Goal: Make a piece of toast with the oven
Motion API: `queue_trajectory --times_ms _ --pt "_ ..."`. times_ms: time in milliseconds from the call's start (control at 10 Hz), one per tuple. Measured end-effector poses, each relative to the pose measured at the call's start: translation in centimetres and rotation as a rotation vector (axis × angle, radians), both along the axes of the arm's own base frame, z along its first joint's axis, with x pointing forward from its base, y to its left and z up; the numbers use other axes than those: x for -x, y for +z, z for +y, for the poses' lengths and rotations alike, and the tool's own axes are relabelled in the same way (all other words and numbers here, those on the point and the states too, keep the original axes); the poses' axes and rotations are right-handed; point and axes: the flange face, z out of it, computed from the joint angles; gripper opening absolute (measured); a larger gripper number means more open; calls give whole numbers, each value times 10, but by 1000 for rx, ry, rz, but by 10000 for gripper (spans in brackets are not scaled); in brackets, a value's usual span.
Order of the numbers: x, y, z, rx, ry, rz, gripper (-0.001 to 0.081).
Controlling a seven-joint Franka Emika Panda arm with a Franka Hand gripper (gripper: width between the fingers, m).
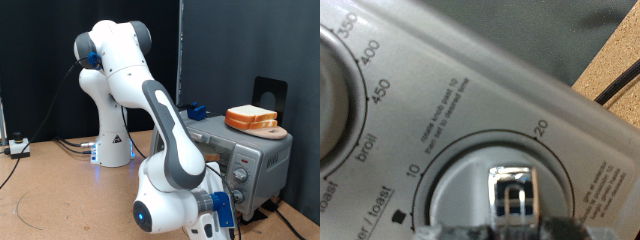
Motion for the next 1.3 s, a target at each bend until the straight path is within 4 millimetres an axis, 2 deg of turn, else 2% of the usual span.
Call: queue_trajectory --times_ms 100,200,300,400,500,600,800,1300 --pt "-1 -1 0 5 -3 -1 94" --pt "-2 -2 0 22 -12 -3 127" --pt "-4 -4 1 37 -21 -3 308" --pt "-6 -6 2 48 -28 -3 308" --pt "-8 -6 2 50 -30 -2 491" --pt "-9 -5 1 46 -31 3 491" --pt "-9 0 -8 23 -16 60 771" --pt "0 22 -79 27 1 168 807"
